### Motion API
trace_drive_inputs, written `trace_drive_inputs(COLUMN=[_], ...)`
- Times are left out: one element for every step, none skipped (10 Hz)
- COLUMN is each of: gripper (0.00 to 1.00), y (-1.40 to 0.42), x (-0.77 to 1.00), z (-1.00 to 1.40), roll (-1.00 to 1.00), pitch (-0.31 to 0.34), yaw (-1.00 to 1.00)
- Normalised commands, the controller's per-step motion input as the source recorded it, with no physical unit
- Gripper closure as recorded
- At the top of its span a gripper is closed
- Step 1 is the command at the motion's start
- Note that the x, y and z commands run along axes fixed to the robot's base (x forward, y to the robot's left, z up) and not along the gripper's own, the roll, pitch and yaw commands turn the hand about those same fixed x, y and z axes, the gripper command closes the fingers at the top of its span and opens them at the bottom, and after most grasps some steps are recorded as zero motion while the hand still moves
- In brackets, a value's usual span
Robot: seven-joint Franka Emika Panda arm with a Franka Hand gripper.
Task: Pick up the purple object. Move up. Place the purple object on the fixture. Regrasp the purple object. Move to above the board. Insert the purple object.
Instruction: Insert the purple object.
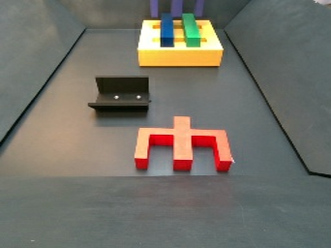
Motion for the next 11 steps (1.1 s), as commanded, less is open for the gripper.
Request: trace_drive_inputs(gripper=[1.0, 1.0, 1.0, 1.0, 1.0, 1.0, 1.0, 1.0, 1.0, 1.0, 1.0], y=[-0.14, -0.1, -0.07, -0.03, -0.03, 0.0, 0.0, -0.09, -0.05, 0.0, 0.0], x=[0.0, -0.01, 0.02, 0.0, 0.0, 0.0, 0.0, -0.11, 0.0, 0.0, 0.0], z=[-0.17, -0.31, -0.35, -0.35, -0.39, -0.34, -0.22, 0.21, 0.39, 0.0, -0.2], roll=[0.0, 0.03, 0.0, 0.02, 0.03, 0.01, 0.01, 0.0, -0.02, 0.0, 0.01], pitch=[-0.073, -0.127, -0.134, -0.113, -0.124, -0.109, -0.013, 0.046, 0.101, 0.0, -0.044], yaw=[0.06, 0.0, 0.0, 0.0, 0.0, 0.0, 0.0, -0.09, -0.05, -0.01, 0.0])
